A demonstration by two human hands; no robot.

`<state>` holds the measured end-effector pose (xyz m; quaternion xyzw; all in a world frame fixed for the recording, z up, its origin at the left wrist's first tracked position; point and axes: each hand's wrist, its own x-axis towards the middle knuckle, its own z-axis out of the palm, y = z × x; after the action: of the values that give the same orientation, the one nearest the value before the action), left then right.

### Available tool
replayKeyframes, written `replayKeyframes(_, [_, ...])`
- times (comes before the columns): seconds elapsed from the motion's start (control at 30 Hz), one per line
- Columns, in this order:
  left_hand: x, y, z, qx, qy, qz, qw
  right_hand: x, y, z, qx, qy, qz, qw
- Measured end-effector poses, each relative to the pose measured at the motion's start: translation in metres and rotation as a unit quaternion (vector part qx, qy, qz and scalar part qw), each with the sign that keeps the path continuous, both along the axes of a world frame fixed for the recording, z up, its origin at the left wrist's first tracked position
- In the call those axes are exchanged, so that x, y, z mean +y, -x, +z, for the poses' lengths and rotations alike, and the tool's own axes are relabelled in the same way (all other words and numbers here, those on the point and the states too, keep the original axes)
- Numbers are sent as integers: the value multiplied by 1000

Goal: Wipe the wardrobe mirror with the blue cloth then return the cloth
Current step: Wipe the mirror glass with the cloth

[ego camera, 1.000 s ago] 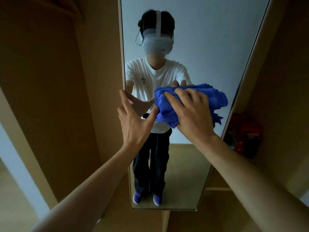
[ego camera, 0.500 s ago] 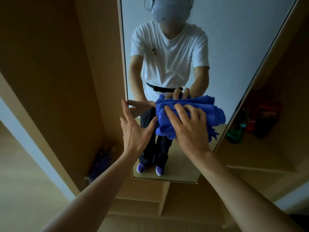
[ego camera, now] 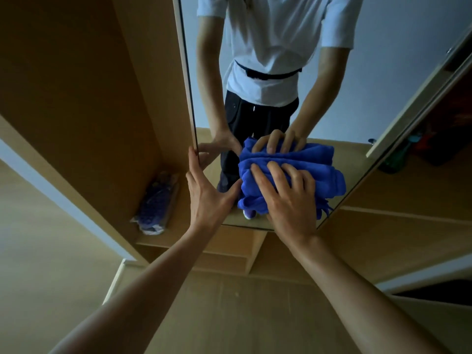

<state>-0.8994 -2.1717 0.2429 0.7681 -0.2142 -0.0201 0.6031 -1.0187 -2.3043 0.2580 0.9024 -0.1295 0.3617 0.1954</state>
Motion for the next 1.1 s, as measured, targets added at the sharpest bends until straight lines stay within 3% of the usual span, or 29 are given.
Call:
replayKeyframes(0.7, [6, -7, -194, 69, -79, -10, 994, 3, 10, -225, 141, -112, -1, 984])
replayKeyframes(0.97, [7, -8, -209, 96, -111, -9, 989, 8, 14, -243, 181, -185, -2, 966])
replayKeyframes(1.1, [9, -3, -194, 113, -139, -10, 984, 8, 21, -222, 233, -264, 21, 936])
